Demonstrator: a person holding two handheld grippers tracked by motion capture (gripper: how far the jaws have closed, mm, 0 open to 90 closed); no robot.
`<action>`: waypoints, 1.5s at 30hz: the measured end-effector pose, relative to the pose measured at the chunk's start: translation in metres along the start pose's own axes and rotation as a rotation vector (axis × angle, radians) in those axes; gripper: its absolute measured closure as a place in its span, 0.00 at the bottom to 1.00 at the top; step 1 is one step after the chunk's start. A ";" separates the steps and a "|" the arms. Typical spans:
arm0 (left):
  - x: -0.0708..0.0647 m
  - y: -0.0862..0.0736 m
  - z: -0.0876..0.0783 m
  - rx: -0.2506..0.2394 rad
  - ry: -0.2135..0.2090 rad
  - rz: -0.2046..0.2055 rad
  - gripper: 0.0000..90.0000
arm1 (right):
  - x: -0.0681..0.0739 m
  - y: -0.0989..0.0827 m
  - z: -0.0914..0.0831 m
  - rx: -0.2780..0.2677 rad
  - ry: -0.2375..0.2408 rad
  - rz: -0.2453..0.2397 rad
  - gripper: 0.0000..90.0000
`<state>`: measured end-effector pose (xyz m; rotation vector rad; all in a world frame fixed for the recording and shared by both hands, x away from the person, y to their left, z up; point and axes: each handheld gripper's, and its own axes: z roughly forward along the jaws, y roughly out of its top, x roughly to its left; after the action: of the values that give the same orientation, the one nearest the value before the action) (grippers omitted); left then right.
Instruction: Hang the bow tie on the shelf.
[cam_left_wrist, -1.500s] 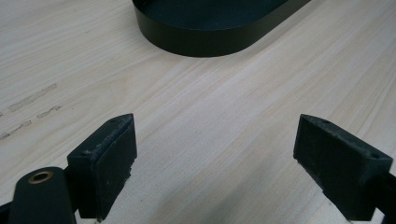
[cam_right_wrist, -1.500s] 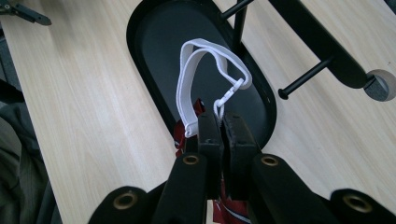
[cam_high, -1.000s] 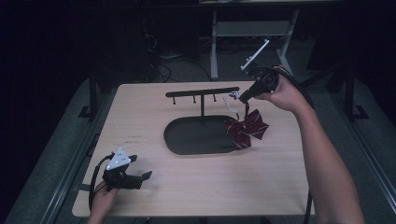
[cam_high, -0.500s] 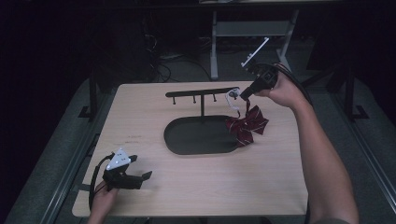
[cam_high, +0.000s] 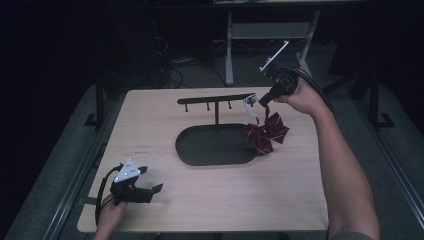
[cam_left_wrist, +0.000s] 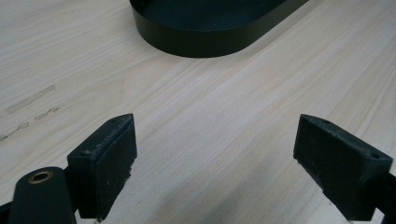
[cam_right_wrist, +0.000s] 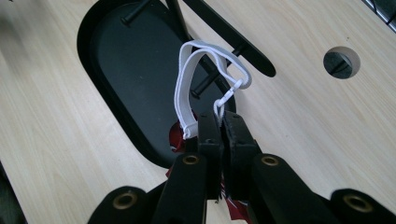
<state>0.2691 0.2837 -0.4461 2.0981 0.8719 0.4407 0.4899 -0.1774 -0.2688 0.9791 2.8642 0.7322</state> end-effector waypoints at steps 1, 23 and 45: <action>-0.001 0.000 0.000 -0.001 -0.001 -0.003 0.14 | -0.001 0.000 0.000 0.000 0.001 0.002 0.97; 0.000 0.000 0.000 0.003 0.000 0.003 0.14 | -0.006 -0.001 0.012 0.016 0.002 0.028 0.95; -0.001 0.000 0.000 -0.001 -0.001 0.001 0.15 | -0.004 0.000 0.016 0.026 0.002 0.024 0.90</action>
<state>0.2688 0.2832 -0.4461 2.0981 0.8694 0.4405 0.4963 -0.1731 -0.2839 1.0174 2.8765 0.6994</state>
